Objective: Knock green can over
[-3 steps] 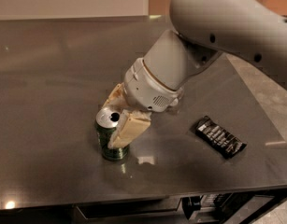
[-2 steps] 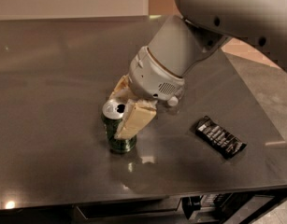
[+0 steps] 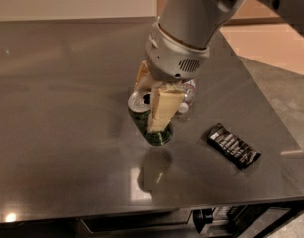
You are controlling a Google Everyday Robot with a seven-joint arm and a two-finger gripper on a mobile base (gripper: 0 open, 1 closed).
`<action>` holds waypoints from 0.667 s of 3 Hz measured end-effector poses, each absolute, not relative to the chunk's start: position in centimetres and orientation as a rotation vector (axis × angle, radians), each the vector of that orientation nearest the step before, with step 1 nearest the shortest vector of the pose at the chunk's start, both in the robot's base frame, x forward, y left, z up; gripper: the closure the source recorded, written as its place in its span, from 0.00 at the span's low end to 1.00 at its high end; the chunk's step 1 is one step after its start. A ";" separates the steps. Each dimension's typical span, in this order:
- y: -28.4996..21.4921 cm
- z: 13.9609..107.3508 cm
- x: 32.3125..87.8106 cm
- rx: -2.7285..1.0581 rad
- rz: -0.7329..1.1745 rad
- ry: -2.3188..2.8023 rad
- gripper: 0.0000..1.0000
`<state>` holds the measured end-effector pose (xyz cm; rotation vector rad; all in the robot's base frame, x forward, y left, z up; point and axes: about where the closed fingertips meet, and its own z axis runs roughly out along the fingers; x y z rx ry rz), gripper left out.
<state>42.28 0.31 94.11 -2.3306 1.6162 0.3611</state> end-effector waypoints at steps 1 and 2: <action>-0.7 94.4 42.3 -2.441 0.193 1.616 1.00; -0.8 93.2 42.2 -2.540 0.070 1.602 1.00</action>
Offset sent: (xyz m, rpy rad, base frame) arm -0.0079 -0.0211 -0.0283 -0.3972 -0.0915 0.1354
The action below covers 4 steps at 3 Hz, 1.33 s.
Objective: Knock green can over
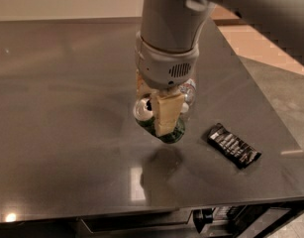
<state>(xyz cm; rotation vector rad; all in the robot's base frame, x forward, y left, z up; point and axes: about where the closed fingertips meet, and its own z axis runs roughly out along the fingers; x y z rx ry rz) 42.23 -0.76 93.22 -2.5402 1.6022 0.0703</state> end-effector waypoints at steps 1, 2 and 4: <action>-0.5 91.3 42.2 -2.626 0.035 1.581 1.00; -0.1 89.9 42.4 -2.686 0.018 1.566 0.85; 0.4 88.7 42.8 -2.751 -0.019 1.538 0.38</action>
Offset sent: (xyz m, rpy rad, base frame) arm -0.0040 -0.0011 -0.0564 -0.2091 0.0920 0.1107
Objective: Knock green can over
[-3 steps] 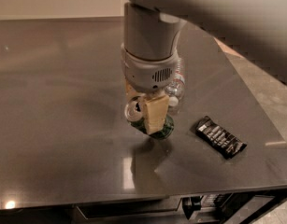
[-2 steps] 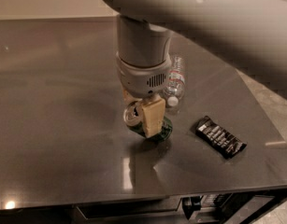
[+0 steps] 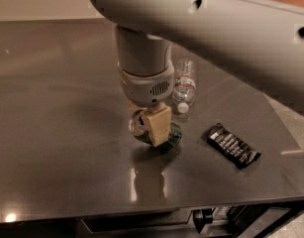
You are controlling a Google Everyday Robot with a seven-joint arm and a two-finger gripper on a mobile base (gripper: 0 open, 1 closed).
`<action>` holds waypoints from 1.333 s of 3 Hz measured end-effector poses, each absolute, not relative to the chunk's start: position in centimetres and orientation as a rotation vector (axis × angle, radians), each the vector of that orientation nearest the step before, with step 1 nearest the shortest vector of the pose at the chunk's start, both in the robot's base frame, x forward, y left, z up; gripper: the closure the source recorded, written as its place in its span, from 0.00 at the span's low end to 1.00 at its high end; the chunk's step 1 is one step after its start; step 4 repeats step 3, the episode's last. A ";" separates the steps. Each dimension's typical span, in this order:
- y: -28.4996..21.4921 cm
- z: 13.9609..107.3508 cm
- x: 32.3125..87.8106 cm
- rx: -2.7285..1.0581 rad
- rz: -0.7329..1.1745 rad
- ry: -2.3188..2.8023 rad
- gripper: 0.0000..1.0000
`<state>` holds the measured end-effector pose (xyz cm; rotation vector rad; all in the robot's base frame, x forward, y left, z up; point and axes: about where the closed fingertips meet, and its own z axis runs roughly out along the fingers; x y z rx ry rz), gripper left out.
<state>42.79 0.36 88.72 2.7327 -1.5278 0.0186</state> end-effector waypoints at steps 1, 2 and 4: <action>0.6 88.2 42.8 2.729 0.020 -1.507 0.15; 0.8 87.3 42.5 2.721 -0.035 -1.505 0.00; 0.8 87.3 42.5 2.721 -0.035 -1.505 0.00</action>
Offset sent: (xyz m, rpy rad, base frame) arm -0.0120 -0.0073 -0.0164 -0.0610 0.0881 0.0138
